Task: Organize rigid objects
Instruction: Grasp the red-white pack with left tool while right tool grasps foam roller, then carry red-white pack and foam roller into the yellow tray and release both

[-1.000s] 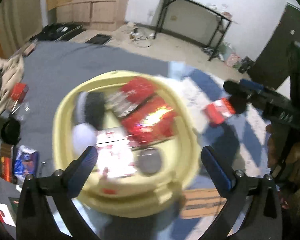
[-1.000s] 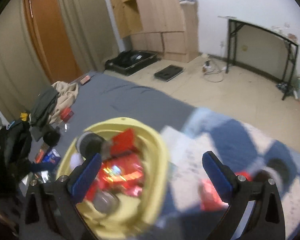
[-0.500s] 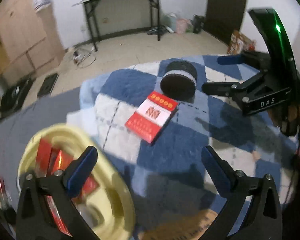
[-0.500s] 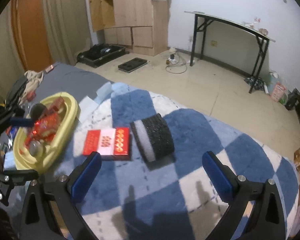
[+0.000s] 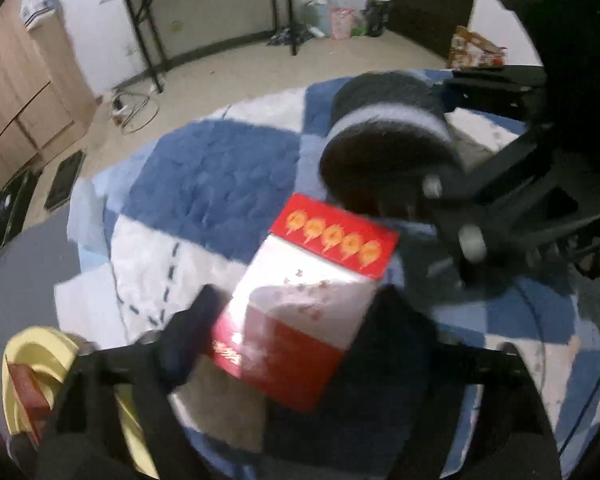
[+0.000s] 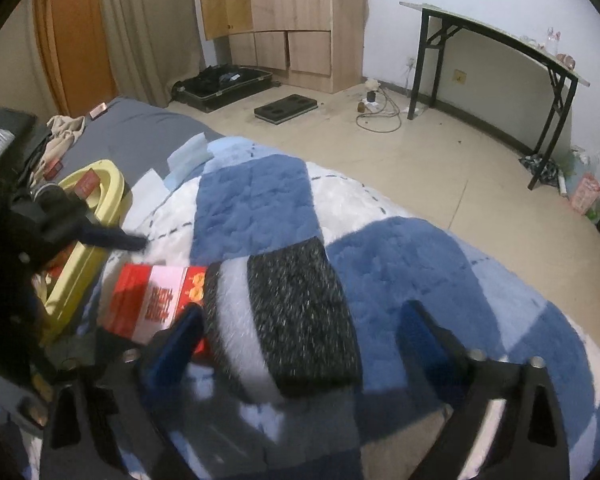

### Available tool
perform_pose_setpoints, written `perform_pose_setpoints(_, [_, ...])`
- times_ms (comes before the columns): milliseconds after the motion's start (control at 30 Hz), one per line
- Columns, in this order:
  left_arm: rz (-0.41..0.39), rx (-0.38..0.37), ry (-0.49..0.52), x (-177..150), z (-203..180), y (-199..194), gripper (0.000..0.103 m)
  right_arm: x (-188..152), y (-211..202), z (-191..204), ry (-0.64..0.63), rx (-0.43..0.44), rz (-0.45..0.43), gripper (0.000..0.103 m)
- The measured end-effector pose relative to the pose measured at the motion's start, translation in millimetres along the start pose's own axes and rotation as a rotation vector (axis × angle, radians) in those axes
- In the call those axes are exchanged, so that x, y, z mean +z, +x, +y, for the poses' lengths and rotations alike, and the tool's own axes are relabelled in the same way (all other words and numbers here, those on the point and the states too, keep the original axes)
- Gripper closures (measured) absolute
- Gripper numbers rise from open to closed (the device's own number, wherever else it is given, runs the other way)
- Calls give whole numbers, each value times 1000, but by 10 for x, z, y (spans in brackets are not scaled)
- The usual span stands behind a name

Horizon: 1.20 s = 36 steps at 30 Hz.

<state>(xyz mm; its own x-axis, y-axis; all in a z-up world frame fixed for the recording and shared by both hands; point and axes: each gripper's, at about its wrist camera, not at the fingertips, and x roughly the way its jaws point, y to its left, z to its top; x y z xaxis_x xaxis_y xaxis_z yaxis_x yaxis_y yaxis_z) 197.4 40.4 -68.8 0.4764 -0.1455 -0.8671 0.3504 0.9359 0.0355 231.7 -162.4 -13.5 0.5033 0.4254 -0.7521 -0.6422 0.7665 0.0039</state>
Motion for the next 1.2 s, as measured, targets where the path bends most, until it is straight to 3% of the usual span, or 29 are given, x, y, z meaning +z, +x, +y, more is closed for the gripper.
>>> perform_pose_setpoints(100, [-25, 15, -15, -27, -59, -42, 37, -27, 52, -12, 12, 18, -6, 49])
perform_pose_setpoints(267, [-71, 70, -70, -110, -178, -201, 44, -97, 0, 91, 39, -9, -34, 50])
perform_pose_setpoints(433, [-136, 68, -202, -287, -80, -705, 45, -78, -373, 118, 83, -18, -75, 50])
perform_pose_setpoints(567, [-156, 111, -265, -460, 134, -1177, 45, 27, -675, 314, 64, -14, -89, 50])
perform_pose_setpoints(700, [-161, 178, -328, -815, 509, -1712, 45, 216, -919, 766, 43, 31, -121, 50])
perform_pose_setpoints(867, [-136, 242, -444, -1411, 955, -2059, 45, 372, -982, 1446, 47, 129, -127, 50])
perform_pose_setpoints(1067, [-87, 250, -567, -1924, 1364, -2027, 45, 448, -655, 2293, -40, 190, -55, 50])
perform_pose_setpoints(1200, [-67, 192, -573, -2042, 1460, -1849, 45, 549, -318, 2584, -80, 194, -7, 50])
